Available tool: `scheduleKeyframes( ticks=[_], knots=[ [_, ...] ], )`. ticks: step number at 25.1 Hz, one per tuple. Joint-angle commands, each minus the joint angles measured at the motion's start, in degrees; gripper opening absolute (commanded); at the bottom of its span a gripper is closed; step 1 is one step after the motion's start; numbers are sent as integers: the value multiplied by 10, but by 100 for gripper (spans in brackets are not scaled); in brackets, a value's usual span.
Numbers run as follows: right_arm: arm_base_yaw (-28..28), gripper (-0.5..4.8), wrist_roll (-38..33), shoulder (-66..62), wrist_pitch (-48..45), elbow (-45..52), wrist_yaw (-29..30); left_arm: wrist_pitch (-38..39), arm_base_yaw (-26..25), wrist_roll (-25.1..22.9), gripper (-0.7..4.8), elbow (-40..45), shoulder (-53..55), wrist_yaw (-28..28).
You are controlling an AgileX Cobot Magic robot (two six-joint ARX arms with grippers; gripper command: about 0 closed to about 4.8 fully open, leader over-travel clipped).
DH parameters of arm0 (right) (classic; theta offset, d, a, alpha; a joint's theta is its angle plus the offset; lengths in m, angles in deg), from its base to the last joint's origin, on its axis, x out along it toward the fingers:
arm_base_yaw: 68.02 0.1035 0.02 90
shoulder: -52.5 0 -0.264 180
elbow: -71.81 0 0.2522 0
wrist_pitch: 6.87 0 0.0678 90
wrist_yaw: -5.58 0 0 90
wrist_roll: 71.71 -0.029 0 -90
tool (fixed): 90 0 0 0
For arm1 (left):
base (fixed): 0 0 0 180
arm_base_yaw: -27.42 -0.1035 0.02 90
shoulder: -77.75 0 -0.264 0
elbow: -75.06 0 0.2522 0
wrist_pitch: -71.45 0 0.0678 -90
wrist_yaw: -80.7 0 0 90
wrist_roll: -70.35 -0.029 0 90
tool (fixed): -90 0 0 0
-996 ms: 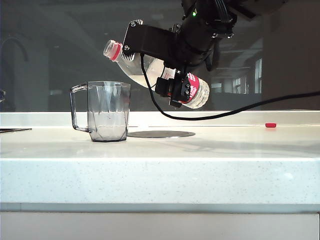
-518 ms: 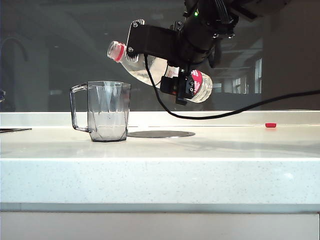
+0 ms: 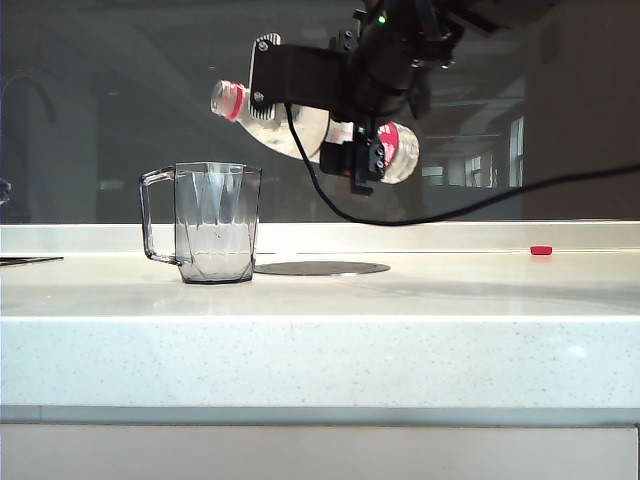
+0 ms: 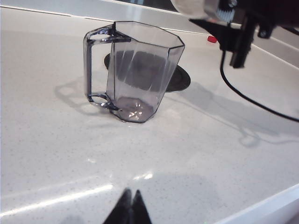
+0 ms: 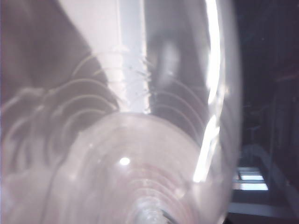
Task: Pick up the mineral water bottle on the table and pour water into the mug until it's half full.
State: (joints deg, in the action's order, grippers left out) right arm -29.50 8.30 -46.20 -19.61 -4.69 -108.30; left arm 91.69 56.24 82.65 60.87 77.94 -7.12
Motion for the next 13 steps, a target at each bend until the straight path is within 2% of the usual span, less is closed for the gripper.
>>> scheduleKeyframes(
  ticks=[1,5,13],
  knots=[
    [0,354,31,-6,-30,-24,-6,-3,0,-2,-5,-2,0,2],
    [0,354,37,-11,-24,-32,-6,-3,0,-2,-5,-2,0,3],
    [0,354,108,-11,-20,-32,-11,-3,0,-2,-4,-2,0,4]
  ],
)
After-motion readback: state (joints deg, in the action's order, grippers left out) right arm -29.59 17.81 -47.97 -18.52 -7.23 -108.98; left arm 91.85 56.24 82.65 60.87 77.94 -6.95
